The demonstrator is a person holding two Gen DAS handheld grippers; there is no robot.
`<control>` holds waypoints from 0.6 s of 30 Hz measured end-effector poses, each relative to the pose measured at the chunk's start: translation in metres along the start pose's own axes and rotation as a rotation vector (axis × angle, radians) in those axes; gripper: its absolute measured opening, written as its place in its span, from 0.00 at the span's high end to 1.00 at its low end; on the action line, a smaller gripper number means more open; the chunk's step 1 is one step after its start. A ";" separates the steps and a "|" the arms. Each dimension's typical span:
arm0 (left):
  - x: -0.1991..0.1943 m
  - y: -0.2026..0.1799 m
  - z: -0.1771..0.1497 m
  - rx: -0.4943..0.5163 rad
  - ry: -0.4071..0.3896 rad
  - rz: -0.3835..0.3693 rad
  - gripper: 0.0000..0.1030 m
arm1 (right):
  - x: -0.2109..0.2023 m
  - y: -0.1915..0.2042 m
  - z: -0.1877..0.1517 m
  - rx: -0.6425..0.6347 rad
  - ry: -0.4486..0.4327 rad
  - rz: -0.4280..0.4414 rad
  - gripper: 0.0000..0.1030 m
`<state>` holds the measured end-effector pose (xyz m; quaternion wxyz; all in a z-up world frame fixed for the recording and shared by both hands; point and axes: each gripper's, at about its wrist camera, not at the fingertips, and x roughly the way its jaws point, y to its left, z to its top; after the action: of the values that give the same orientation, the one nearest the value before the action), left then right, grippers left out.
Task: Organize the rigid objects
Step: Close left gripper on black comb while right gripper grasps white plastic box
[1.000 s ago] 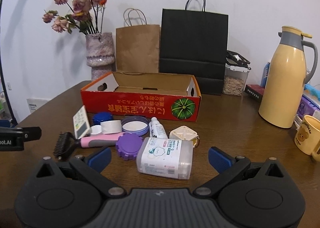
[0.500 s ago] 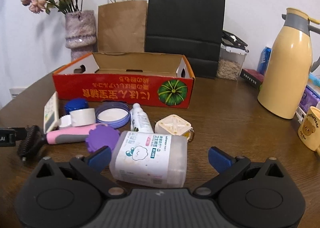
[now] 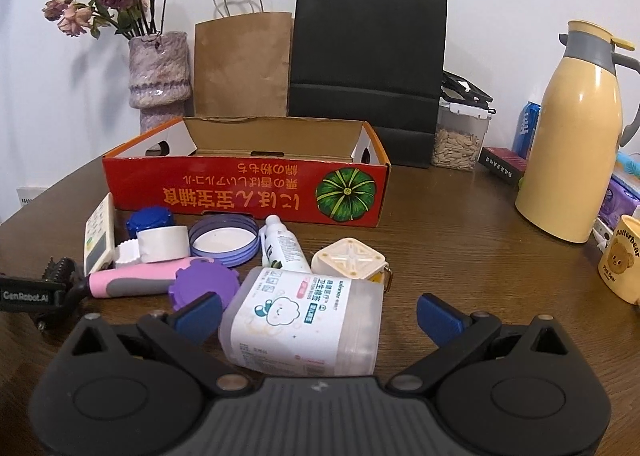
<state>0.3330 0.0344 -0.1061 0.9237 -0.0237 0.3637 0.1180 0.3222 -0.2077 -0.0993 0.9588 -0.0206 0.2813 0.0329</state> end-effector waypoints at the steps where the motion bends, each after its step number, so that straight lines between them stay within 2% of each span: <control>1: -0.002 0.000 -0.001 -0.002 -0.005 -0.028 0.50 | 0.000 0.001 0.000 -0.002 -0.002 -0.003 0.00; 2: -0.003 -0.002 -0.001 0.002 -0.010 -0.039 0.56 | -0.001 0.002 -0.001 -0.006 -0.005 -0.007 0.00; 3: -0.005 -0.003 -0.001 0.008 -0.015 -0.045 0.70 | -0.001 0.002 -0.001 -0.011 -0.008 -0.010 0.00; 4: -0.006 -0.004 -0.002 0.011 -0.019 -0.056 0.76 | -0.002 0.003 -0.001 -0.013 -0.010 -0.012 0.00; 18: -0.005 0.000 -0.001 0.008 -0.024 -0.065 0.76 | 0.006 0.013 -0.007 -0.032 0.017 -0.063 0.00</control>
<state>0.3289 0.0337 -0.1039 0.9314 -0.0305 0.3521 0.0866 0.3224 -0.1950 -0.1091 0.9565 -0.0449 0.2881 0.0067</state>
